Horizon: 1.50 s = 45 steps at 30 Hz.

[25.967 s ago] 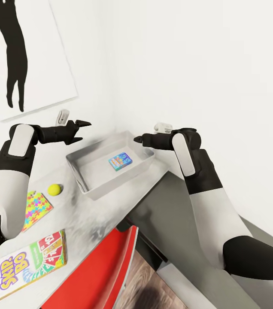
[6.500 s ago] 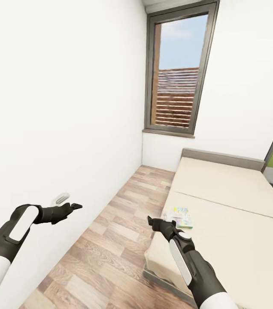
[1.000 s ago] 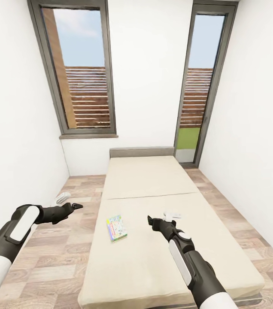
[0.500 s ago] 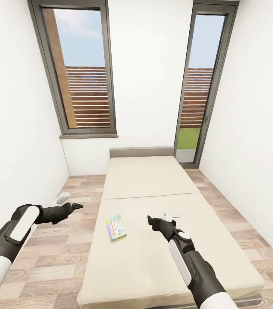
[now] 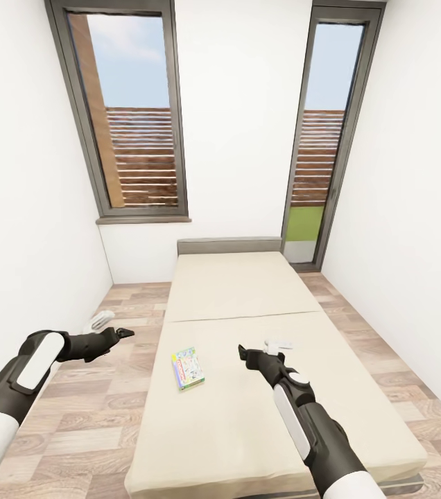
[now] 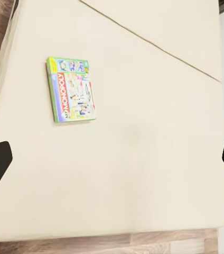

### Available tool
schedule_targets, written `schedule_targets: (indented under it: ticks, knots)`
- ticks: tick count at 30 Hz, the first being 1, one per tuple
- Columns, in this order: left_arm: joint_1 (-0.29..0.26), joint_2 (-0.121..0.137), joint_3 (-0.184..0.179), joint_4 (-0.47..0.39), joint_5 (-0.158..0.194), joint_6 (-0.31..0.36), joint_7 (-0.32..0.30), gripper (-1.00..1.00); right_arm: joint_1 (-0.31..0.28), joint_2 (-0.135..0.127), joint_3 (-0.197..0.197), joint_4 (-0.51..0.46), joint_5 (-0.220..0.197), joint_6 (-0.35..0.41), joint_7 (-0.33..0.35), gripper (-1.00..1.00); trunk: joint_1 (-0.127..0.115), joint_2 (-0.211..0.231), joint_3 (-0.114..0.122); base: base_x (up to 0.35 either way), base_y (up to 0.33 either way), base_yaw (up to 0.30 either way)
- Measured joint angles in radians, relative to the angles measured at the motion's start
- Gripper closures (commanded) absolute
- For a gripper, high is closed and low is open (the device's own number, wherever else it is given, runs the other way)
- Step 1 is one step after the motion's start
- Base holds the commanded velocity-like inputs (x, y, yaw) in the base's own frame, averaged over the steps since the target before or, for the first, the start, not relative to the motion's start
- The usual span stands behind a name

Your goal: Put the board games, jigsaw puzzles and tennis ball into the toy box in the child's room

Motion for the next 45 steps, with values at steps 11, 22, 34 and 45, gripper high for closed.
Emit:
schedule_targets:
  ticks: [11, 22, 34, 45]
  knots:
    - [-0.014, -0.062, -0.093, 0.019, -0.099, -0.058, 0.036, -1.00, 0.000, -0.001, 0.039, -0.168, 0.010, 0.138, -0.082, -1.00, 0.000, 0.000, 0.000, 0.000, 0.000, 0.000]
    - [-0.084, -0.144, -0.112, 0.144, -0.283, -0.109, 0.085, -1.00, 0.004, -0.004, 0.139, -0.290, 0.000, 0.211, -0.244, -1.00, 0.000, 0.000, 0.000, 0.000, 0.000, 0.000]
    - [-0.151, -0.190, -0.116, 0.256, -0.309, -0.207, 0.091, -1.00, 0.049, -0.008, 0.148, -0.347, 0.009, 0.203, -0.261, -1.00, 0.000, 0.000, 0.000, 0.000, 0.000, 0.000]
    - [-0.156, -0.206, -0.115, 0.257, -0.381, -0.212, 0.090, -1.00, 0.057, -0.006, 0.149, -0.350, 0.010, 0.198, -0.261, -1.00, 0.000, 0.000, 0.000, 0.000, 0.000, 0.000]
